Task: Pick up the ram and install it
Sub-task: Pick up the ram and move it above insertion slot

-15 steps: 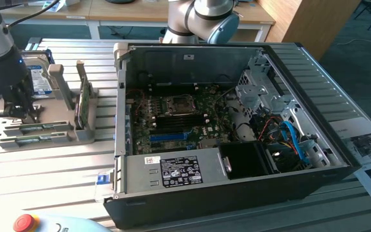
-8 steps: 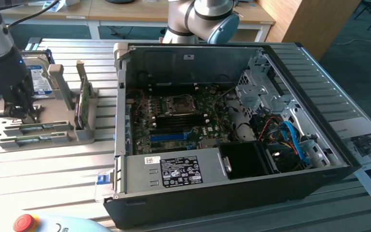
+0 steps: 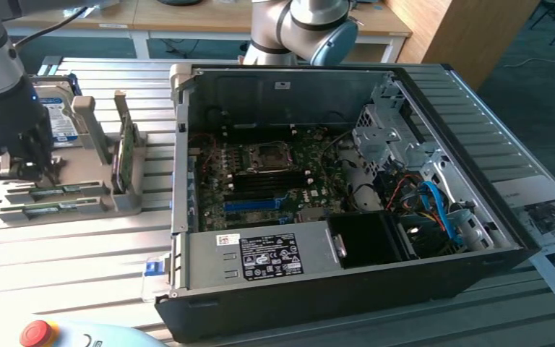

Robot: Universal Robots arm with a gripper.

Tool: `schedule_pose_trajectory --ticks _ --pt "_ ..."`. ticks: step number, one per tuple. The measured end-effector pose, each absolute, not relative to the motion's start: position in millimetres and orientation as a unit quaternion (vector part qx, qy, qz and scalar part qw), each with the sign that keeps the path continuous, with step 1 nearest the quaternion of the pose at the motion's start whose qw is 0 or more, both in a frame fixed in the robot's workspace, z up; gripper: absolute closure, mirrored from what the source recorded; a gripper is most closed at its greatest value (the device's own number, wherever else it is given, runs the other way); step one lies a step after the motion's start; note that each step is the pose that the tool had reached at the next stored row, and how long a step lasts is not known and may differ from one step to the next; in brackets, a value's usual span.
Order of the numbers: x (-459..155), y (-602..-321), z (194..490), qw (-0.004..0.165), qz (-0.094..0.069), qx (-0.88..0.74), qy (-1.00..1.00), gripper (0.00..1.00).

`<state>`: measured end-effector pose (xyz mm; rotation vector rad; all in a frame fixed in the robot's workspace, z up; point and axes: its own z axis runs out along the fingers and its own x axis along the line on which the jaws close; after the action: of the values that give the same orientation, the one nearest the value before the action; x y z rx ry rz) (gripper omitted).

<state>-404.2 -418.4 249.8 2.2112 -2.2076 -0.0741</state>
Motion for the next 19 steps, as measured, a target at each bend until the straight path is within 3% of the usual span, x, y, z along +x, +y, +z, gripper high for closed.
schedule_pose_trajectory --ticks 19 --pt "-404.4 -418.4 227.0 0.008 -0.024 0.707 -0.706 0.76"
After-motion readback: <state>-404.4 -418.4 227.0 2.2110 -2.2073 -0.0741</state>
